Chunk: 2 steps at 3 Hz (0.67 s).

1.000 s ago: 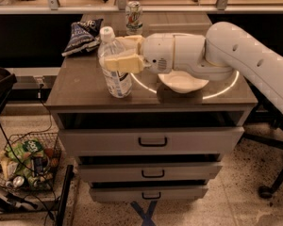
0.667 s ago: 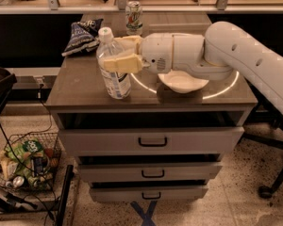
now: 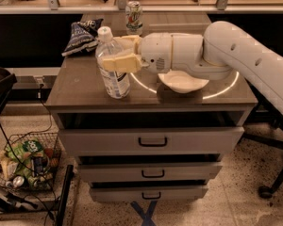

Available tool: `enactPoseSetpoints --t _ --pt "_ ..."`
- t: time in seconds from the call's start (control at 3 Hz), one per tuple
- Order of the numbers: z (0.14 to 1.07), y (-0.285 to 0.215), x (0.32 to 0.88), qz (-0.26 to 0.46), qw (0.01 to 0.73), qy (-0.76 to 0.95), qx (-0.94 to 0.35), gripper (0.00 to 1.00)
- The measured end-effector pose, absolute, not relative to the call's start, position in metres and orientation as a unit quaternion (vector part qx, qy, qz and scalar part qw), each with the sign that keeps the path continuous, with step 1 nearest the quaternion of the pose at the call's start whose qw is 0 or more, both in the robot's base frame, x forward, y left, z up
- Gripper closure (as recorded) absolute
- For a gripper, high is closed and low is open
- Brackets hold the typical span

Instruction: Move blue plastic bottle near 7up can

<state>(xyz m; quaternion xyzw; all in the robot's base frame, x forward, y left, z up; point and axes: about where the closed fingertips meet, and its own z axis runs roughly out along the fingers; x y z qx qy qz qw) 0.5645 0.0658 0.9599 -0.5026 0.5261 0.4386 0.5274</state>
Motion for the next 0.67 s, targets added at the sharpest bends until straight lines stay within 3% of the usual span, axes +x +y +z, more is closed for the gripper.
enactPoseSetpoints --t 0.67 --pt "1.054 0.066 0.584 0.423 0.556 0.515 -0.497 1.0"
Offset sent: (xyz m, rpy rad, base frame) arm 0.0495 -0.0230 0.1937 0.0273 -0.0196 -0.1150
